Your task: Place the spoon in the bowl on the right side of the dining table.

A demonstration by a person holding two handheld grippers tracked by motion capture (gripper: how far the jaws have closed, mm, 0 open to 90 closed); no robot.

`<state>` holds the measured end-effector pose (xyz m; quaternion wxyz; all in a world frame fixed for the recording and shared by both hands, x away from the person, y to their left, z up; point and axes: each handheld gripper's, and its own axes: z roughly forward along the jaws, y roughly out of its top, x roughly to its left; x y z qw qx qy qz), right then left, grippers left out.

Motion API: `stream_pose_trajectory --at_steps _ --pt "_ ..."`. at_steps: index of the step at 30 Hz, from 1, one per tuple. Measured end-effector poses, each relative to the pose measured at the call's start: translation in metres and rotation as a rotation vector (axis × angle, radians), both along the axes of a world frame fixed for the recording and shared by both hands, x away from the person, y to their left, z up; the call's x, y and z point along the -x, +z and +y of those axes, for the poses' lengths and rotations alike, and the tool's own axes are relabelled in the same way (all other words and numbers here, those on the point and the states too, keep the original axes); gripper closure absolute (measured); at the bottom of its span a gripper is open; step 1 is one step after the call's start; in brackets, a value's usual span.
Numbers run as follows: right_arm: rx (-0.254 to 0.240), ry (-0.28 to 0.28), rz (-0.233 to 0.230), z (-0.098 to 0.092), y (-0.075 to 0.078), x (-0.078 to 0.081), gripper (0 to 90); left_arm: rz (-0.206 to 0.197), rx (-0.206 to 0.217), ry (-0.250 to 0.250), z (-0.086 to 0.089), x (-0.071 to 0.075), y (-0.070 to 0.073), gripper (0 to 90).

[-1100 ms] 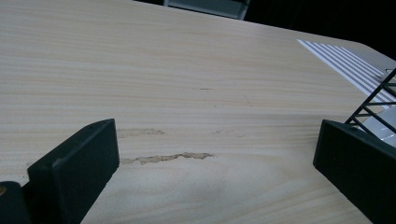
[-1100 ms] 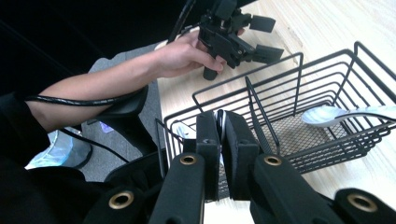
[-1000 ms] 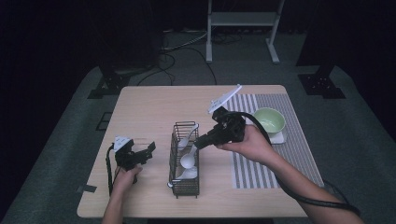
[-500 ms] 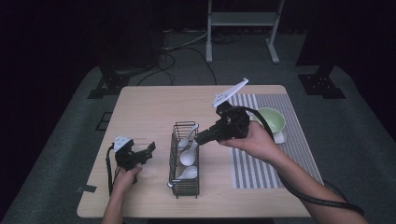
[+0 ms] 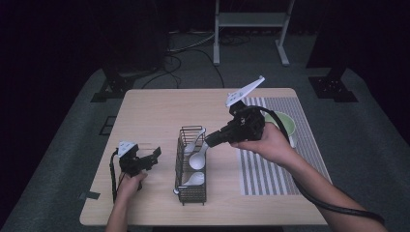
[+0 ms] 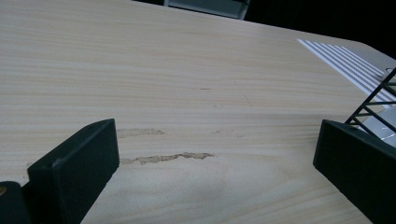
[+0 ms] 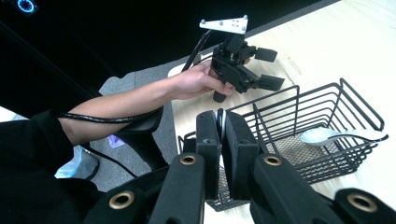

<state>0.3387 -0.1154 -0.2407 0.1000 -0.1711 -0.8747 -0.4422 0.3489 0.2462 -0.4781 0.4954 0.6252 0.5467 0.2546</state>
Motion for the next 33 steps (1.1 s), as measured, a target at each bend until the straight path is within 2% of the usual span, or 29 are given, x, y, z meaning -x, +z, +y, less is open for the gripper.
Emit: stream_pose_trajectory --at_steps 11,33 --pt "-0.006 -0.015 -0.009 -0.013 0.008 0.003 85.2 0.002 -0.002 0.000 0.000 0.000 0.000 0.0" --pt "-0.001 -0.084 0.000 -0.049 0.005 0.001 85.2 0.002 -0.001 0.003 0.000 0.000 0.000 0.0"
